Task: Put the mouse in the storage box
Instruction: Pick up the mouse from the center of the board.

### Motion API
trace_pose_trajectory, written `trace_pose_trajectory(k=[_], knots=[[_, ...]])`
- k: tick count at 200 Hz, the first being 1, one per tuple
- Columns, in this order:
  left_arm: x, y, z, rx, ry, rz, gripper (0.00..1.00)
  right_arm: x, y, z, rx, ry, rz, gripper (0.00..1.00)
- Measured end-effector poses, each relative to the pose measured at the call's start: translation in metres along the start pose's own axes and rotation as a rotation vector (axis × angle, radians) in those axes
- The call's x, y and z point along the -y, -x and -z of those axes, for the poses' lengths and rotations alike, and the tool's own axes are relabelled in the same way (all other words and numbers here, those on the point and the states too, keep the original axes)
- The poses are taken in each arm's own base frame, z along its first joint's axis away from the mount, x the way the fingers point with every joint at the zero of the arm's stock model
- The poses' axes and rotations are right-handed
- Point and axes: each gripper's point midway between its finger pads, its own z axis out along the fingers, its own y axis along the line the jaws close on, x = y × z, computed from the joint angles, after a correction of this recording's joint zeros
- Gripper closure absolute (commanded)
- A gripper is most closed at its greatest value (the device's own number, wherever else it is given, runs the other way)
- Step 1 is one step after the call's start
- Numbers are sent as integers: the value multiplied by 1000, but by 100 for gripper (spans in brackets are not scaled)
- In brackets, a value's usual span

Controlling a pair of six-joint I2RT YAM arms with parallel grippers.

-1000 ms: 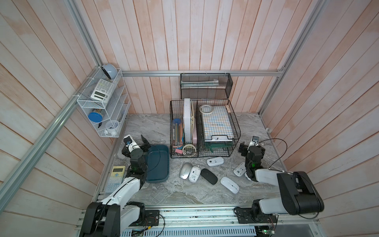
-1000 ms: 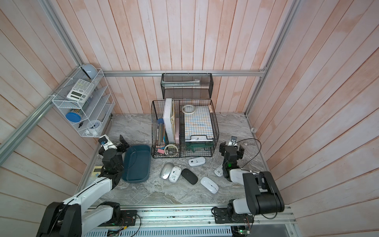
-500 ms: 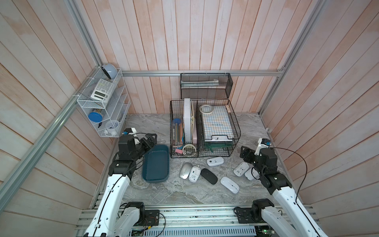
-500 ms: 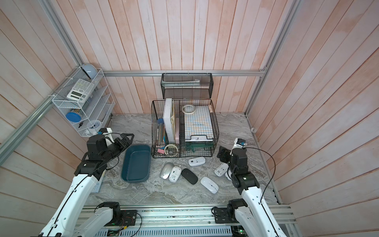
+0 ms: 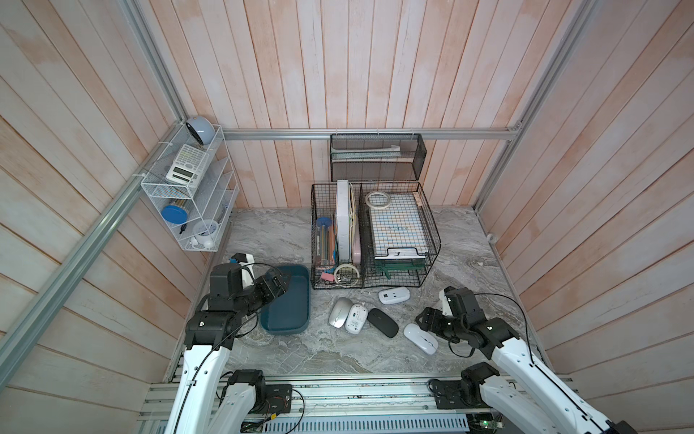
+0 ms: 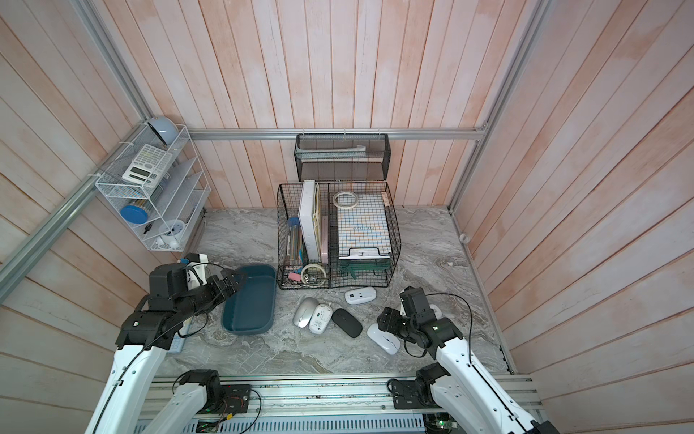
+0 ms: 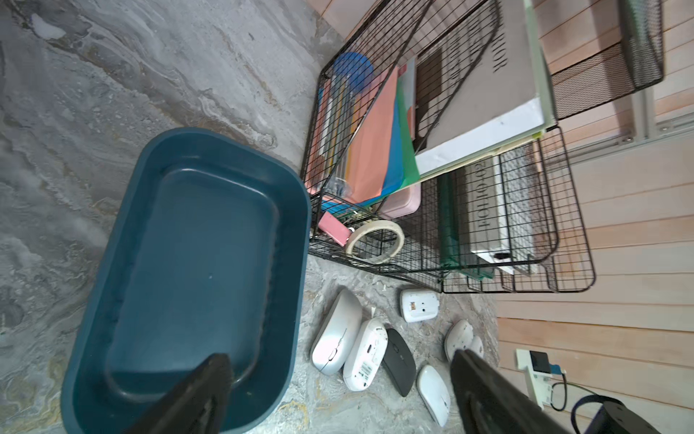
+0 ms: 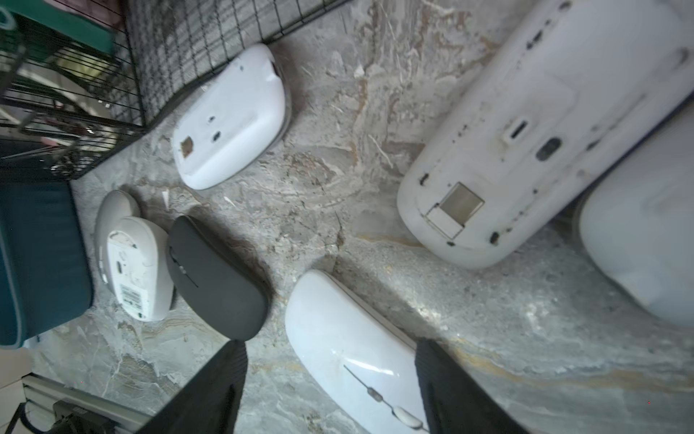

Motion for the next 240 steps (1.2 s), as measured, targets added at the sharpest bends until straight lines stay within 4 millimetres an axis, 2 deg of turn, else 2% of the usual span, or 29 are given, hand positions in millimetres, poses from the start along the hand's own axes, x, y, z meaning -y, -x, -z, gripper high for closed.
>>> trace_pose_trajectory(k=[23,58,103,137,160,169,189,240], knots=[[-9,-5,-3,-9,32,0,3,9,-8,-12,-49,-40,-9,20],[-10,-5,1,14,33,-11,3,13,-11,-23,-86,-69,-10,19],[-12,-6,-2,6,38,-13,3,4,-20,-28,-143,-28,19,18],[-12,-5,-3,6,38,-15,3,-5,-44,-23,-205,-23,111,18],[-13,-6,-6,-7,43,-13,3,-6,-57,-18,-224,-77,202,18],[-14,-6,-7,-11,45,-11,0,-6,-58,-17,-217,-107,230,18],[-16,-7,-10,-16,59,-9,0,-5,-57,-16,-196,-193,300,17],[-36,-15,-18,-51,186,23,0,-7,-64,-27,-185,-358,458,23]])
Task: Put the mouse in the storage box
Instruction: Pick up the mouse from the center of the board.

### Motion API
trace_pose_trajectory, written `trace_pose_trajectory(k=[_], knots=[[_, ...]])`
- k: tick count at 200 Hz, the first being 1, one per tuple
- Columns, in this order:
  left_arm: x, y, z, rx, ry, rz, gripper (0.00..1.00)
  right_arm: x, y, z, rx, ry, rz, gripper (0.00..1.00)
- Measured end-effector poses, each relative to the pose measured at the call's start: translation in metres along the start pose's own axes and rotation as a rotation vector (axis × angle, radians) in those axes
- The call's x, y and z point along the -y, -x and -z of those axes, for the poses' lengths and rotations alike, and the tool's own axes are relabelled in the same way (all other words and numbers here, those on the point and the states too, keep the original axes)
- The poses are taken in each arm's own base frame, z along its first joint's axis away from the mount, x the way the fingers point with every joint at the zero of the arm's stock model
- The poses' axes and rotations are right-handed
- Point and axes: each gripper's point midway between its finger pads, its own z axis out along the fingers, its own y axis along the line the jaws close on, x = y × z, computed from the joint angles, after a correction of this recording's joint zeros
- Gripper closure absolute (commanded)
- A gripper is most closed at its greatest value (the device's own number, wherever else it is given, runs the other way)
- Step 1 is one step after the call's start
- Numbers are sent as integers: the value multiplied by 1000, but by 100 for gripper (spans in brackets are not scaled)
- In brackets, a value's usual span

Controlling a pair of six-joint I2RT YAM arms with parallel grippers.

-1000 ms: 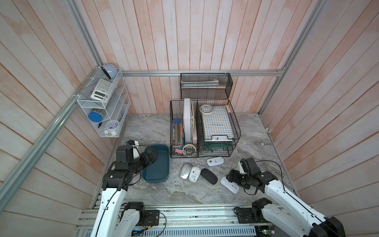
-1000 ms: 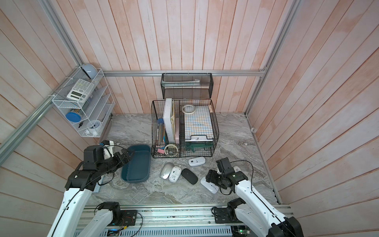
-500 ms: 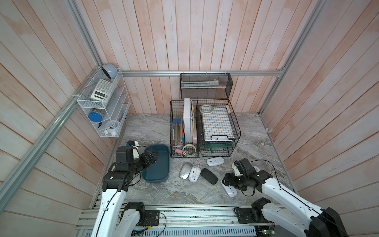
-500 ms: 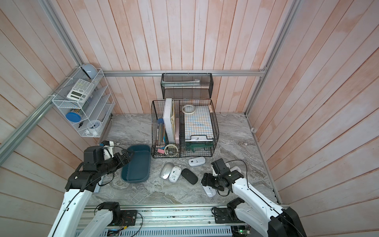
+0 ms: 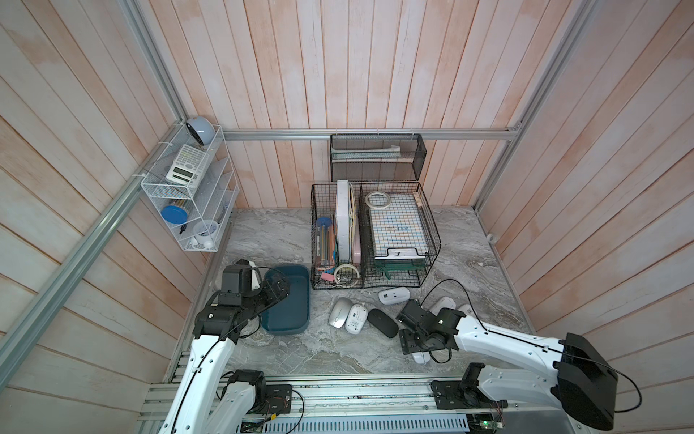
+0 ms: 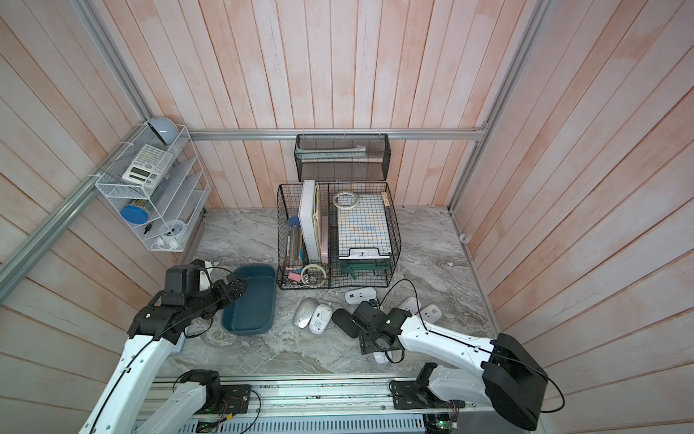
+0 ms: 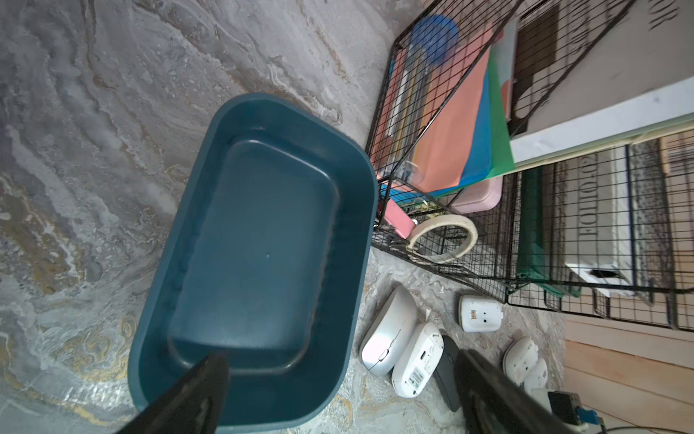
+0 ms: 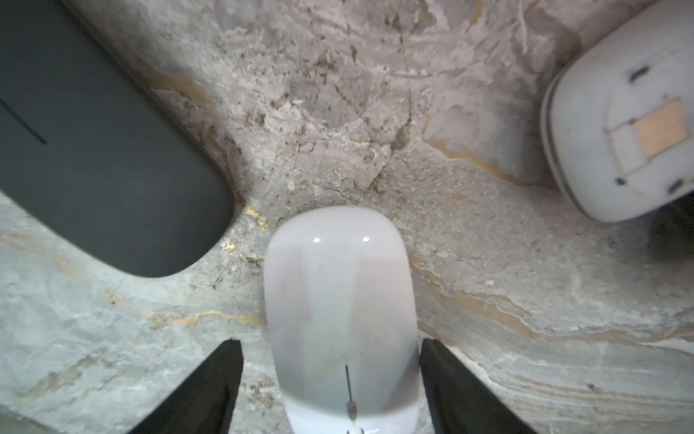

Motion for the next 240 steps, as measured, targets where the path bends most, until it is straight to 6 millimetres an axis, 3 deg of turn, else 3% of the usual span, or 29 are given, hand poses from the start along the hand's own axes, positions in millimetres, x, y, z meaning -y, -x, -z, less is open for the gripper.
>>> trace_pose_trajectory(k=[54,87,125,171,197,223,240], knots=[[-6,-7,-7,-47,49,1,0,7,-2,-8,-15,-62,12,23],[-7,-10,-10,-73,59,-1,0,5,-4,-12,-18,-33,0,29],[-5,-10,-11,-105,73,-2,0,3,-5,-14,-15,42,-48,45],[9,-20,-11,-163,-6,-8,0,5,-4,-11,-18,36,-34,47],[23,-25,-9,-199,-86,-10,0,-2,14,7,48,71,7,50],[46,-28,-6,-246,-200,-9,7,-24,48,46,237,208,85,52],[72,-28,-4,-279,-302,-15,8,-41,69,73,377,305,174,52]])
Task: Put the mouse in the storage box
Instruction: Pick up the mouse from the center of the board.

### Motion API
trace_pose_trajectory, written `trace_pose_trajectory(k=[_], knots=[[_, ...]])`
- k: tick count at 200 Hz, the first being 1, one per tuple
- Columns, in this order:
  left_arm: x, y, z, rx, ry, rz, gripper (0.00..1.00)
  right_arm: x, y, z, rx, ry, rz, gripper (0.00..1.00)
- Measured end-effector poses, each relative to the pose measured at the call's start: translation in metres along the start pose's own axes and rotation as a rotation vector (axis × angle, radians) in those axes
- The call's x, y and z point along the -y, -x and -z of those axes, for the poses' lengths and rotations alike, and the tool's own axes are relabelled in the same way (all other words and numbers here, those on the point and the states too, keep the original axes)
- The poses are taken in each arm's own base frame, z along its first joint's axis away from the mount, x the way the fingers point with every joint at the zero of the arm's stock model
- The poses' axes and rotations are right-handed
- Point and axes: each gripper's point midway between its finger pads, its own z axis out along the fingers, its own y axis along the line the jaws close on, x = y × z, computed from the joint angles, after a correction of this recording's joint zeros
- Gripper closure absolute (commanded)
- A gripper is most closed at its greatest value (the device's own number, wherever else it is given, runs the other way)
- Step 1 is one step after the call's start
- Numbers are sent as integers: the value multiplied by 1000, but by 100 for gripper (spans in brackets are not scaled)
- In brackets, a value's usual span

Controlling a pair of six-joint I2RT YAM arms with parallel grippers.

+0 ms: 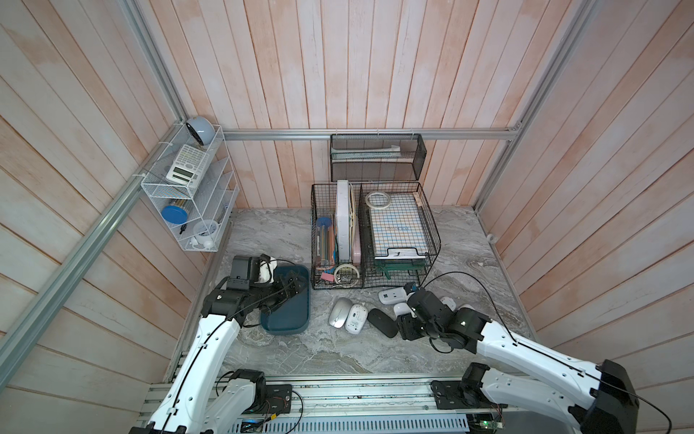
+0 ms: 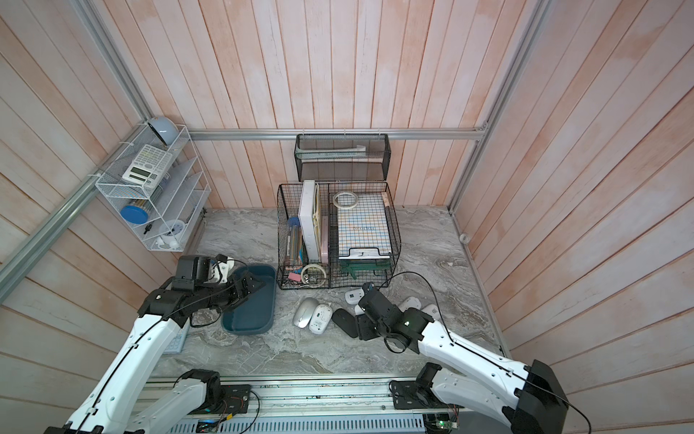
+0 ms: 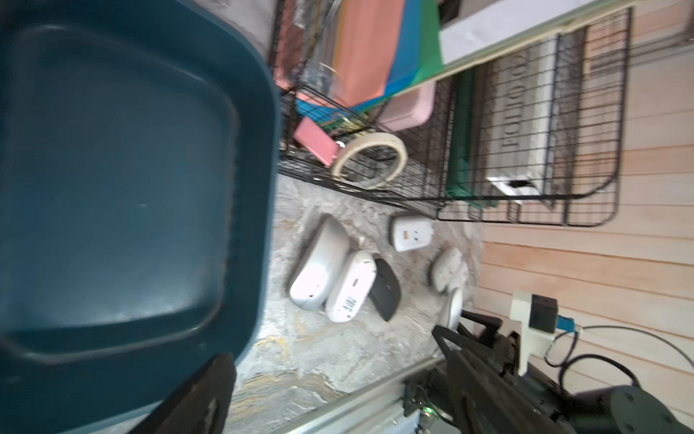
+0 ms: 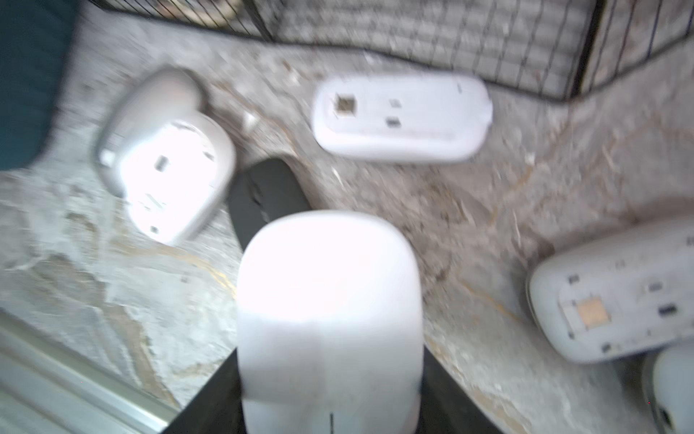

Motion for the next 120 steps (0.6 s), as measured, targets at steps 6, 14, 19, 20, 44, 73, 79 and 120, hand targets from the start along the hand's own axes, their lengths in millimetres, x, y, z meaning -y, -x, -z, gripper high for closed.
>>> trace_pose_trajectory(k=[6,14,19,20,44,73,79,120], knots=[[9,0,-2,-10,-29,-13,8,-6,8,3,38,31,33,52],[23,-1,-5,-30,-68,-35,8,-16,18,7,85,72,91,52],[32,-3,-6,-42,-92,-52,8,-22,23,10,114,99,123,51],[35,-4,-7,-48,-98,-56,9,-23,24,10,118,102,129,51],[76,-22,-21,-133,-193,-147,12,-55,39,18,230,217,313,49],[102,-61,-45,-262,-238,-237,14,-82,36,22,284,327,480,48],[105,-71,-50,-292,-239,-254,15,-86,36,22,293,345,501,48],[109,-111,-76,-398,-218,-319,22,-101,36,28,340,418,578,48]])
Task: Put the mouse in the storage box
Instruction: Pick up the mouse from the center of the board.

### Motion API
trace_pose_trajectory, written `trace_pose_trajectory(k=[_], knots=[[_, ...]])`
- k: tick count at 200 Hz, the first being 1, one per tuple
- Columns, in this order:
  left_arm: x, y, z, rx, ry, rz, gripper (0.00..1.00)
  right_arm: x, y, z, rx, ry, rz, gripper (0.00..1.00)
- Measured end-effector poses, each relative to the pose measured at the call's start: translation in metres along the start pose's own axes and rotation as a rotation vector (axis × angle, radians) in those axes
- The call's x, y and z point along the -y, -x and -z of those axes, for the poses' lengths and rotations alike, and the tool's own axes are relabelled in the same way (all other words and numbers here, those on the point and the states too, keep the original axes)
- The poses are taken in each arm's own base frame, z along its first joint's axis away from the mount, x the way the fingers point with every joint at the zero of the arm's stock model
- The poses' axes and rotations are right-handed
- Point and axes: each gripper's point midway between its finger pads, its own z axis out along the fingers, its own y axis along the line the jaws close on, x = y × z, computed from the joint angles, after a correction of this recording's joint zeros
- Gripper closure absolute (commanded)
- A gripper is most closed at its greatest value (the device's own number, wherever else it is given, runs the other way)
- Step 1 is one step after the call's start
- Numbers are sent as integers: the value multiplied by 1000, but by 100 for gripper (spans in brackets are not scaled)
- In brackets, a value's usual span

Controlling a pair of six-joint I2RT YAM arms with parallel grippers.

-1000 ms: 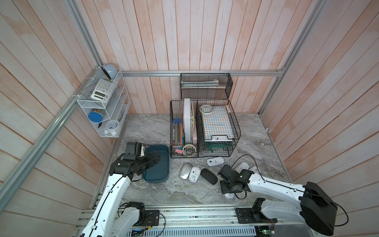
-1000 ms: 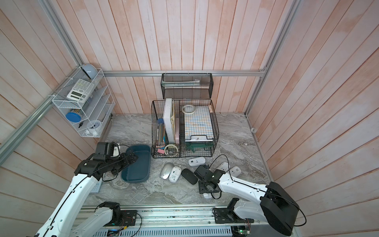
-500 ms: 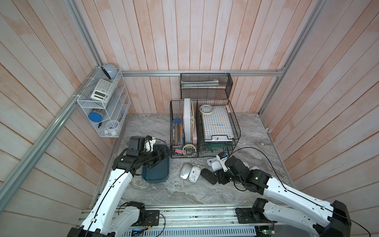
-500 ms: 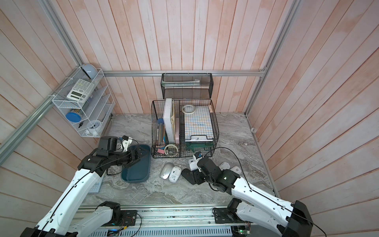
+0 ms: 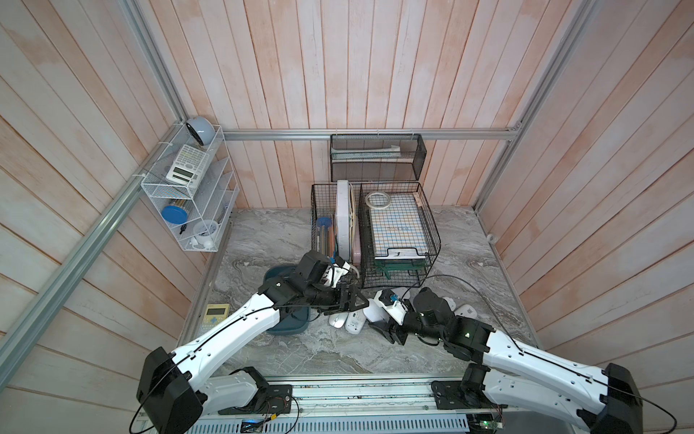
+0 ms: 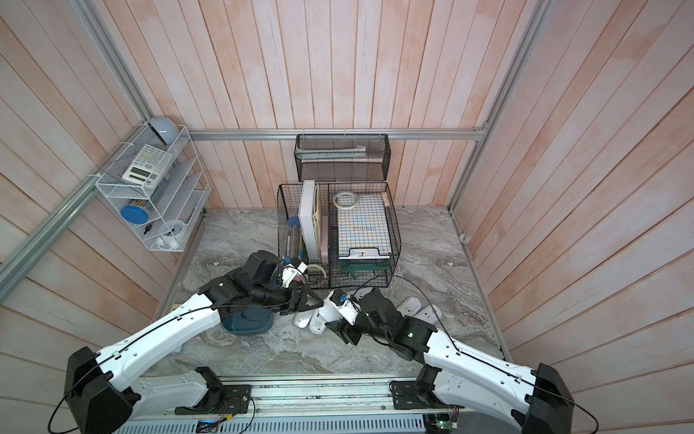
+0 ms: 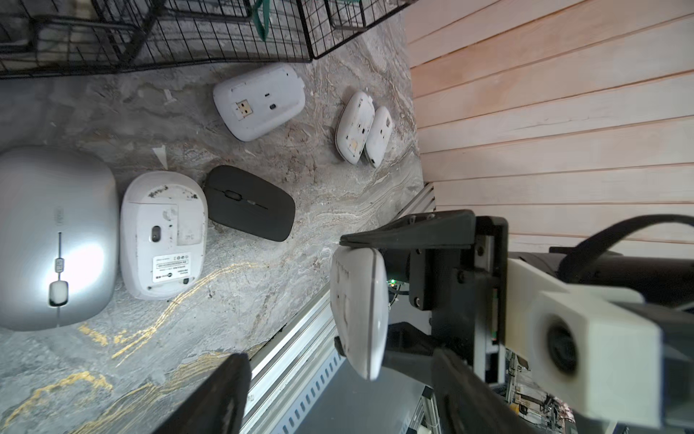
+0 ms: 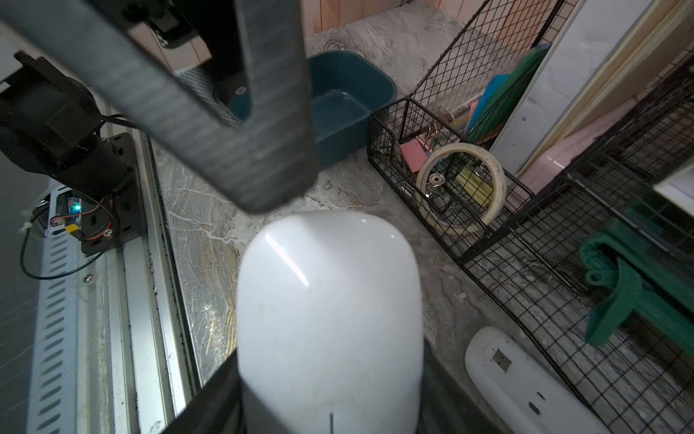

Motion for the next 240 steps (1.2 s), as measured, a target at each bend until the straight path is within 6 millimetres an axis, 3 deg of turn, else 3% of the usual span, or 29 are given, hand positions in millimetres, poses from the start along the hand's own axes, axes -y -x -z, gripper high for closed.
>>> trace_pose_trajectory(k=[22,52,79,125,144,156,160,184,198,211,240], knots=[[-1,-4,-11,-11,-6,2,25,-4,0,-1,12,22,17,47],[6,-10,-31,-49,-28,-9,40,-7,0,-1,14,41,25,46],[5,-18,-45,-93,-19,-11,44,-8,1,-1,15,43,26,45],[10,-16,-44,-82,-34,-23,72,-9,-2,-3,5,48,26,40],[8,-15,-44,-78,-23,-11,84,-8,-3,-4,1,45,34,28],[7,-15,-44,-75,-18,-12,93,-8,-3,-5,1,45,28,13],[7,-15,-44,-74,-16,-12,94,-8,-3,-5,1,45,20,4],[1,-11,-40,-57,4,-2,100,-6,0,-5,9,36,14,2],[-7,-1,-28,-20,20,21,100,-4,1,-4,20,17,8,3],[-22,18,-2,70,38,61,100,0,3,-1,43,-8,-1,2],[-84,65,101,426,159,221,100,10,0,9,102,-71,-15,3]])
